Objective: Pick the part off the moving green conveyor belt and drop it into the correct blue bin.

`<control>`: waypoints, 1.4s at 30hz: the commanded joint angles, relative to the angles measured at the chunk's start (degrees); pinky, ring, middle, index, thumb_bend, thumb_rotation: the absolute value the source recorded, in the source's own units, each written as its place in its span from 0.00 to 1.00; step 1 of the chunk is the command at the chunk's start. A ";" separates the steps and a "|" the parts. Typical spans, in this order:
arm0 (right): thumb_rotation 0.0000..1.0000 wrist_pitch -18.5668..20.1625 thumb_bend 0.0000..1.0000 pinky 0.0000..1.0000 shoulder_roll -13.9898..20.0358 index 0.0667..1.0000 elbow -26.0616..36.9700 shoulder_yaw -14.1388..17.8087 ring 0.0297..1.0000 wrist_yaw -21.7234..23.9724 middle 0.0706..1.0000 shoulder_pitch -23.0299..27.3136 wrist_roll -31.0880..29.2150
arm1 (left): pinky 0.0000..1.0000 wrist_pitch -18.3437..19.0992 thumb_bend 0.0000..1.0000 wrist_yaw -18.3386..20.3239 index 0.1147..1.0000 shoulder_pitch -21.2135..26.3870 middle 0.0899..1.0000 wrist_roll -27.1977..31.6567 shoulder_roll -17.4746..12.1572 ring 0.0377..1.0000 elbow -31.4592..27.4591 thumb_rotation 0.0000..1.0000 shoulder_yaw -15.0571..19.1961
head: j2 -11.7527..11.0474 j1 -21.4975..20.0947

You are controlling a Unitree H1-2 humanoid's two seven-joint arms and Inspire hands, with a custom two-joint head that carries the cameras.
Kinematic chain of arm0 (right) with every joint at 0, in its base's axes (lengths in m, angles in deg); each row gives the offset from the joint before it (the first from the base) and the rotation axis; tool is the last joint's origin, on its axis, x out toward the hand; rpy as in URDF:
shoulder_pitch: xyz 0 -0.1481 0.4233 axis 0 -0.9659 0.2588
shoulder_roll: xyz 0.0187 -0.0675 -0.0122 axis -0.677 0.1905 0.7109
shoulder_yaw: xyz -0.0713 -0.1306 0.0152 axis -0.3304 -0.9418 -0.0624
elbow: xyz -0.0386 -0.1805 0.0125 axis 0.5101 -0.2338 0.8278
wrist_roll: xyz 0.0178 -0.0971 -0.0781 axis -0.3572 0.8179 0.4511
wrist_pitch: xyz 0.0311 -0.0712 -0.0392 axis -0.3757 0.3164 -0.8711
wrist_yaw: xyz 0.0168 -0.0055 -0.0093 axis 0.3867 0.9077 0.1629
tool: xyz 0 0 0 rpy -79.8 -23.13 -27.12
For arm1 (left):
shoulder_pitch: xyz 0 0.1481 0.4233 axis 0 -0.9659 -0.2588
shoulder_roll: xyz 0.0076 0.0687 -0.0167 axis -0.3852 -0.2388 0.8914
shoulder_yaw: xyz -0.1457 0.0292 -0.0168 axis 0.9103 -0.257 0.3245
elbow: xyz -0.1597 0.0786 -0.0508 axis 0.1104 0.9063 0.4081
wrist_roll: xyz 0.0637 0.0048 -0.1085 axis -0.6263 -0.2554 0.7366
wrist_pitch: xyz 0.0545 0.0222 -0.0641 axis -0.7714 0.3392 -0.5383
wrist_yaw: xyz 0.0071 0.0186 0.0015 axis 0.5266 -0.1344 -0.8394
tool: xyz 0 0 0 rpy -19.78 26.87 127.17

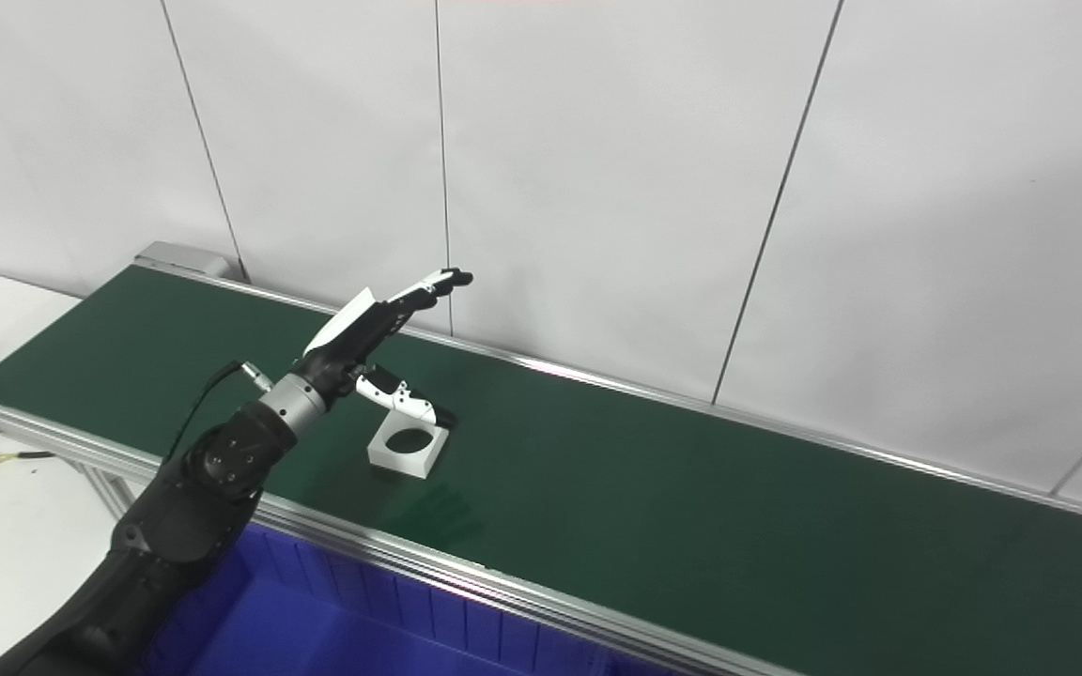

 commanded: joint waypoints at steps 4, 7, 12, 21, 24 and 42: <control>0.00 -3.19 0.65 0.57 -0.26 0.71 0.83 -0.06 0.66 -1.16 0.71 0.52 0.47 | 0.84 1.02 0.94 1.48 0.89 4.97 0.98 -3.74 -4.21 0.94 0.81 0.05 -2.70 | 0.11 -0.79; 0.00 -3.20 0.66 0.58 -0.30 0.71 0.79 -0.03 0.66 -1.22 0.71 0.50 0.15 | 0.84 3.77 0.95 3.06 0.91 5.74 1.00 -6.13 -5.30 0.97 0.41 0.07 -4.80 | 0.23 -1.23; 0.00 -3.20 0.66 0.55 -0.14 0.71 0.65 0.13 0.67 -2.17 0.71 0.69 1.10 | 0.80 4.67 0.98 3.65 0.90 7.68 1.00 -9.40 -4.77 0.97 3.65 0.03 -8.42 | 0.08 -2.84; 0.02 -3.21 0.68 0.55 0.24 0.71 2.00 1.10 0.68 -2.95 0.71 0.12 1.85 | 0.79 1.90 1.00 3.33 0.91 12.77 1.00 -13.71 -3.93 0.97 12.87 0.05 -14.11 | 0.15 -4.48; 0.01 -3.21 0.67 0.55 -0.07 0.71 2.28 1.00 0.67 -3.15 0.71 -0.30 2.08 | 0.97 3.79 1.00 3.98 0.93 13.12 1.00 -16.18 -4.09 1.00 12.04 0.09 -16.16 | 0.31 -4.82; 0.04 -3.19 0.67 0.56 -1.05 0.71 3.04 1.15 0.67 -2.78 0.71 -1.08 2.54 | 0.84 4.66 0.97 0.19 0.79 11.74 0.93 -25.42 -2.12 0.95 11.36 0.00 -22.59 | 1.12 -6.09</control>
